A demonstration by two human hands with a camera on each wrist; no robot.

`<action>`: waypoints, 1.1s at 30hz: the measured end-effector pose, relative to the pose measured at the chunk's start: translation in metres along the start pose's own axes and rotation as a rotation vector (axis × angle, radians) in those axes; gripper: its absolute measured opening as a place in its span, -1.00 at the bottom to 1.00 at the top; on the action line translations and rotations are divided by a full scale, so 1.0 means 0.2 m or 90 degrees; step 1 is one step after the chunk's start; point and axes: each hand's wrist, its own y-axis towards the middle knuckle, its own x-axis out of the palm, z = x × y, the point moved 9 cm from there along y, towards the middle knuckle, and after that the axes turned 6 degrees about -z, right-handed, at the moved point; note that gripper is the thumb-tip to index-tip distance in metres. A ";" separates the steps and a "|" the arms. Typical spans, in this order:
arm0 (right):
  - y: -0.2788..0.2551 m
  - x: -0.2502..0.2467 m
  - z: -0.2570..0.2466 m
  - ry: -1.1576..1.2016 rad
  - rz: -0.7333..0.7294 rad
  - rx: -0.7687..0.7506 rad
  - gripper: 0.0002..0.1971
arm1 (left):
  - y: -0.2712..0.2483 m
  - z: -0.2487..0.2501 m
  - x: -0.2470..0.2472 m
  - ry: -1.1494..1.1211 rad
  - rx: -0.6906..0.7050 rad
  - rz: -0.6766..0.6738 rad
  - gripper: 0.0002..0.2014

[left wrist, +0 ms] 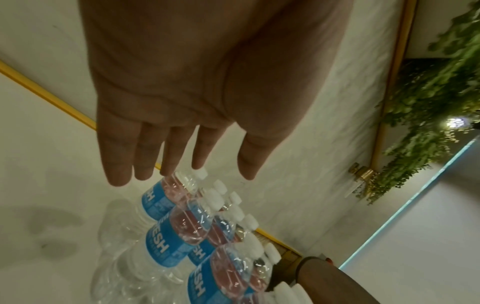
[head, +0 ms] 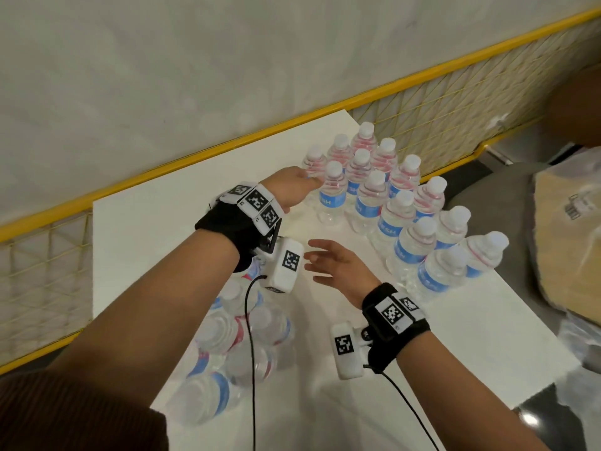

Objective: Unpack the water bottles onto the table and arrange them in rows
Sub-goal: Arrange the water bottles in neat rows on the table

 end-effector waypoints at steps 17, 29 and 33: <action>-0.49 0.43 0.15 -0.340 0.077 -0.135 -0.86 | -0.86 -0.41 -0.12 0.046 0.243 0.070 -0.65; -0.61 0.69 0.36 -0.489 0.148 -0.134 -0.20 | -0.96 -0.66 0.29 0.231 0.299 0.010 -0.42; -0.62 0.72 0.36 -0.444 0.191 -0.156 -0.33 | -0.88 -0.63 0.28 0.233 0.276 0.000 -0.44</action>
